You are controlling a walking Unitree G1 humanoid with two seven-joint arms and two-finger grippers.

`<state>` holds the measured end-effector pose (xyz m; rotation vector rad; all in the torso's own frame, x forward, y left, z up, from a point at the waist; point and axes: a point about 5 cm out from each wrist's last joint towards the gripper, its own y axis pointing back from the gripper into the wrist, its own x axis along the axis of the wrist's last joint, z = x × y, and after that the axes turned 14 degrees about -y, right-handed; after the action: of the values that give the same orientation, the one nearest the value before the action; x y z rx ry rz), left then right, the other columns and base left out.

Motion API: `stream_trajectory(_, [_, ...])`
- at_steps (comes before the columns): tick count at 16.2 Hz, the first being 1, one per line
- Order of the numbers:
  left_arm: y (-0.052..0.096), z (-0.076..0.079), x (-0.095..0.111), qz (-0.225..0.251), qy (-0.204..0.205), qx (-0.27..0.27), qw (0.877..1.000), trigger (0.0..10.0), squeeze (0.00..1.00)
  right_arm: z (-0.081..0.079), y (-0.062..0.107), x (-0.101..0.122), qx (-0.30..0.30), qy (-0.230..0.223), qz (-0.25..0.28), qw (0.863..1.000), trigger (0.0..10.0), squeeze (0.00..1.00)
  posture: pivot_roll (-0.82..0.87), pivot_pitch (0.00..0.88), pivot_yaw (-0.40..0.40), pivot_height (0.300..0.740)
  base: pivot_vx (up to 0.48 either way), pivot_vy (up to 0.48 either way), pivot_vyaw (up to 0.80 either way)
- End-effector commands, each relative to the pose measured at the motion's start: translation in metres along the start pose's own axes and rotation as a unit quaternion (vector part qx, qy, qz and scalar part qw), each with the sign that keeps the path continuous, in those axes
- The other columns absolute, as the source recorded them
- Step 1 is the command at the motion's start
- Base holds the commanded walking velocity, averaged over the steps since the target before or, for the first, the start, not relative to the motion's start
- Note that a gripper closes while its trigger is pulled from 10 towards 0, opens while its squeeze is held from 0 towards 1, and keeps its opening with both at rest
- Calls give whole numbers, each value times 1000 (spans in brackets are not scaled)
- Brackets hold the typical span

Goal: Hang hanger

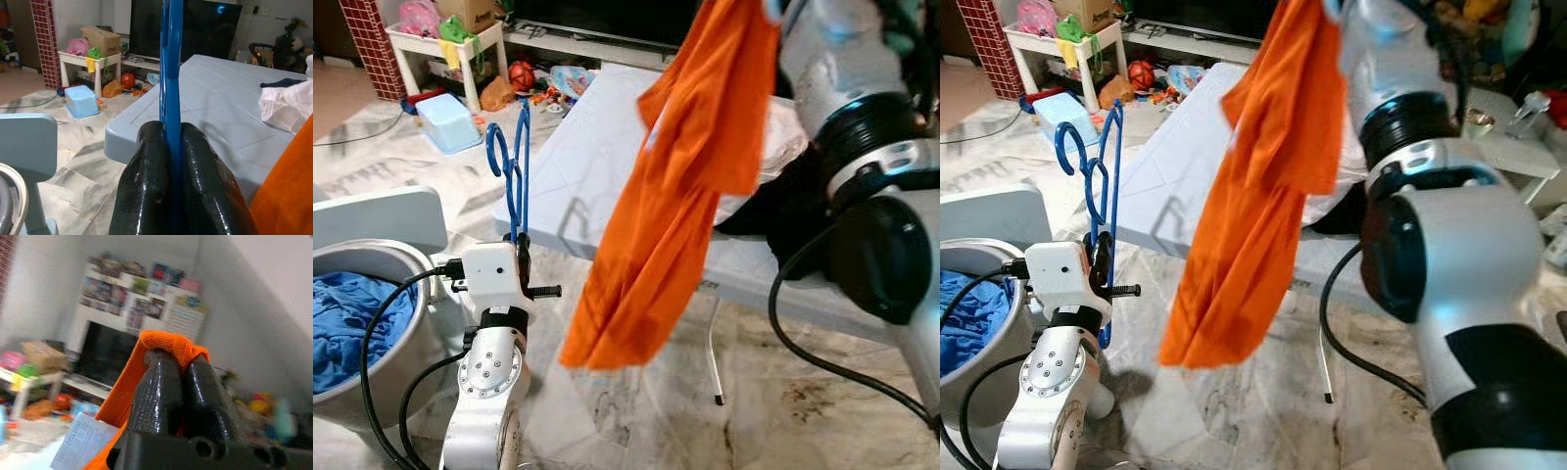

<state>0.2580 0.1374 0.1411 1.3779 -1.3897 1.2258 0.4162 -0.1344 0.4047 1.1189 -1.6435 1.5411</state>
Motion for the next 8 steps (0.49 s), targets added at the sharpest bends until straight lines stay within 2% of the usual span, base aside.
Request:
stream_trajectory(1, [1,8,11,23,17,-11,1000,10000,0,17,5,-15,-33,30,-18,999,10000,0,-3,0,-144,740,0,0,0])
stream_trajectory(3, [1,10,11,22,17,-16,999,10000,0,22,16,-49,-21,46,-68,996,10000,0,-2,0,-133,740,0,0,0])
stream_trajectory(4, [0,11,11,23,17,-24,999,10000,0,25,36,-95,1,75,-152,986,10000,0,1,0,-124,740,0,0,0])
stream_trajectory(5, [0,10,11,24,16,-27,999,10000,0,28,57,-133,20,108,-229,967,10000,0,2,0,-122,740,0,0,0])
stream_trajectory(6, [-1,10,11,24,15,-27,999,10000,0,30,81,-166,43,122,-303,944,10000,0,3,0,-119,740,0,0,0])
stream_trajectory(7, [-2,9,12,25,15,-28,999,10000,0,30,91,-179,54,127,-327,935,10000,0,3,0,-116,740,0,0,0])
stream_trajectory(8, [-2,10,12,25,16,-29,999,10000,0,30,96,-185,62,123,-337,932,10000,0,0,0,-109,740,0,0,0])
